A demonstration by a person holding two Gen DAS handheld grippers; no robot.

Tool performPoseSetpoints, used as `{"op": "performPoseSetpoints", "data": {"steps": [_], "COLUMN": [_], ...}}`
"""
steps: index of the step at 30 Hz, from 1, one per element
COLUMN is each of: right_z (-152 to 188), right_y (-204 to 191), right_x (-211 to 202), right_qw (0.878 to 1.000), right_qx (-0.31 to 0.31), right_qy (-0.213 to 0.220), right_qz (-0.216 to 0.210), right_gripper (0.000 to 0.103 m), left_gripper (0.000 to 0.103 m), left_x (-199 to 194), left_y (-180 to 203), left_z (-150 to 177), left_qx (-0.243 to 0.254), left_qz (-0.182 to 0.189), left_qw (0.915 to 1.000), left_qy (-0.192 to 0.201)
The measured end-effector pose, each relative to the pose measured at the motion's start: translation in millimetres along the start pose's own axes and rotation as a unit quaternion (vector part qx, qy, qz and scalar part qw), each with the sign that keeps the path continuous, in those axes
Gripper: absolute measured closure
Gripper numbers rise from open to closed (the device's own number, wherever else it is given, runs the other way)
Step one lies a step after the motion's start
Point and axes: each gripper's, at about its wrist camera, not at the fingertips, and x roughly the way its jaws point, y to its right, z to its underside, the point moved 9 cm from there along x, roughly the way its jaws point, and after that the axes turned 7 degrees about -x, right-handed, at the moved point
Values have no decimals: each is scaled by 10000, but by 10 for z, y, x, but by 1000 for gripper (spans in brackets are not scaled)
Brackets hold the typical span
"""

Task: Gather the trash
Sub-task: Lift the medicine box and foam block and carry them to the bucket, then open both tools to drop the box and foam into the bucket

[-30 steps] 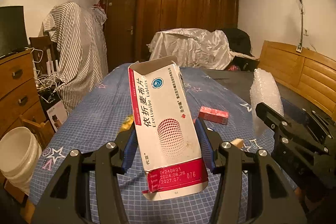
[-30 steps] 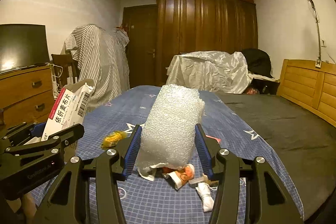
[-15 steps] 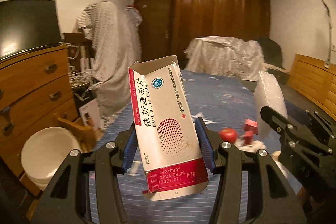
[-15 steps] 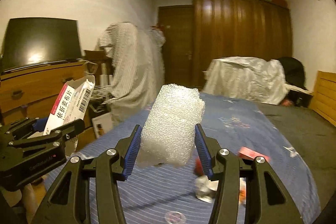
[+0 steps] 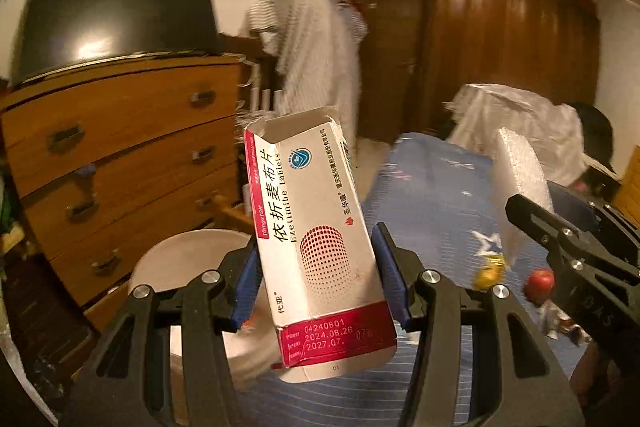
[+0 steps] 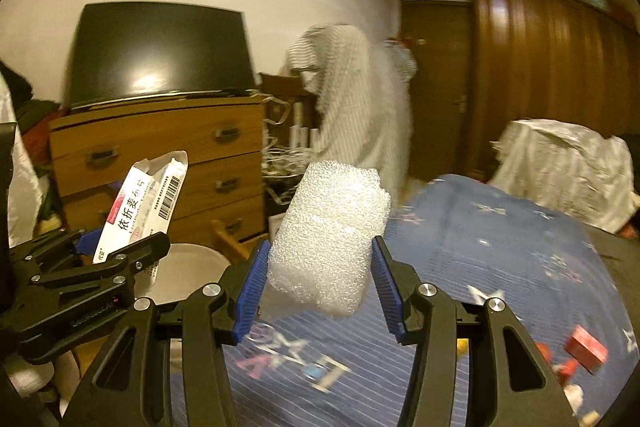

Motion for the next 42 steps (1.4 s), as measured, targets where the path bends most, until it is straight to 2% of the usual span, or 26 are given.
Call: {"op": "performPoseSetpoints", "data": {"steps": [7, 11, 18, 23, 26, 34, 42], "right_z": [-317, -371, -293, -30, 46, 186, 201], "right_y": [-801, -1139, -1709, -1821, -1874, -1770, -1706], "right_x": [677, 1003, 1750, 2198, 2403, 2460, 2402], "right_qw": [9979, 9944, 9796, 9582, 9505, 9447, 9448], "right_qx": [-261, -425, -499, -185, -165, -155, -153], "right_qy": [-245, -472, -1239, -2013, -2263, -2404, -2383], "right_qz": [-539, -841, -1498, -2026, -2122, -2225, -2245], "right_gripper": [51, 51, 51, 51, 50, 50, 50], "left_gripper": [52, 52, 52, 52, 52, 52, 52], "left_x": [206, 398, 710, 935, 1040, 1091, 1108], "left_y": [-703, -945, -1308, -1539, -1733, -2086, -2078], "left_z": [-115, -101, 100, 280, 364, 457, 459], "left_qx": [-241, -363, -630, -762, -865, -1018, -979], "left_qz": [-447, -548, -583, -542, -619, -856, -833], "left_qw": [9986, 9972, 9926, 9871, 9833, 9781, 9788], "left_qy": [-156, -346, -854, -1297, -1479, -1598, -1598]}}
